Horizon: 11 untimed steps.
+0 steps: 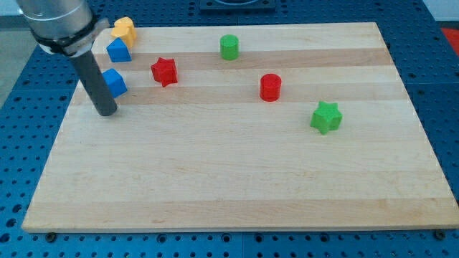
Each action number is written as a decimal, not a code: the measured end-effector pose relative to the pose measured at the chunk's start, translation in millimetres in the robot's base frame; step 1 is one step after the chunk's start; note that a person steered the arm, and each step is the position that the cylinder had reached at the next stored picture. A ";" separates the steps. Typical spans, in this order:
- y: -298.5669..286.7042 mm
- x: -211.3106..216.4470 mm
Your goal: Slide the blue cube below the blue triangle
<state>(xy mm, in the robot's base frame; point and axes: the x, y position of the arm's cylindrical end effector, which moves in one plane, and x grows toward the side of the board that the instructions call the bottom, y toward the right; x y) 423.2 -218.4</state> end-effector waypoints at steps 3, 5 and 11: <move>-14.2 -41.5; -24.4 -66.4; -23.7 -91.4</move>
